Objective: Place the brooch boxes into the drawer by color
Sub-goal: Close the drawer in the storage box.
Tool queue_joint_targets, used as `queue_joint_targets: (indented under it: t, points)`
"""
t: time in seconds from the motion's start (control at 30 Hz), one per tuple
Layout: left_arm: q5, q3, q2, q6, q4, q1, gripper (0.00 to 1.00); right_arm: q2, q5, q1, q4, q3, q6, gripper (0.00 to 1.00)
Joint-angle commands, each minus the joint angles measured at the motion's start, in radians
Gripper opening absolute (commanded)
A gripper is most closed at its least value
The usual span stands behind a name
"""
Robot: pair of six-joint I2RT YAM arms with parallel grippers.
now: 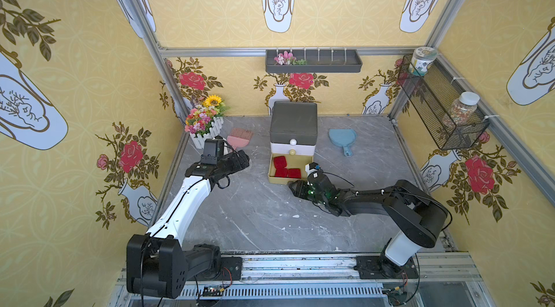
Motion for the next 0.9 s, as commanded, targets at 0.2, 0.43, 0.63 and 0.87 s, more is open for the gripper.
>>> queue_joint_targets:
  t: [0.2, 0.43, 0.63, 0.87]
  points:
    - [0.005, -0.005, -0.005, 0.014, 0.008, 0.002, 0.97, 0.079, 0.025, 0.006, 0.105, 0.039, 0.019, 0.49]
    - [0.002, -0.003, -0.006, 0.017, 0.006, 0.002, 0.97, 0.113, 0.05, 0.012, 0.114, 0.051, 0.025, 0.43]
    - [0.0, -0.003, -0.006, 0.018, 0.002, 0.002, 0.97, 0.11, 0.069, 0.01, 0.128, 0.04, 0.032, 0.31]
    - [0.002, -0.003, -0.005, 0.019, 0.002, 0.002, 0.97, 0.091, 0.087, -0.002, 0.124, 0.049, 0.022, 0.24]
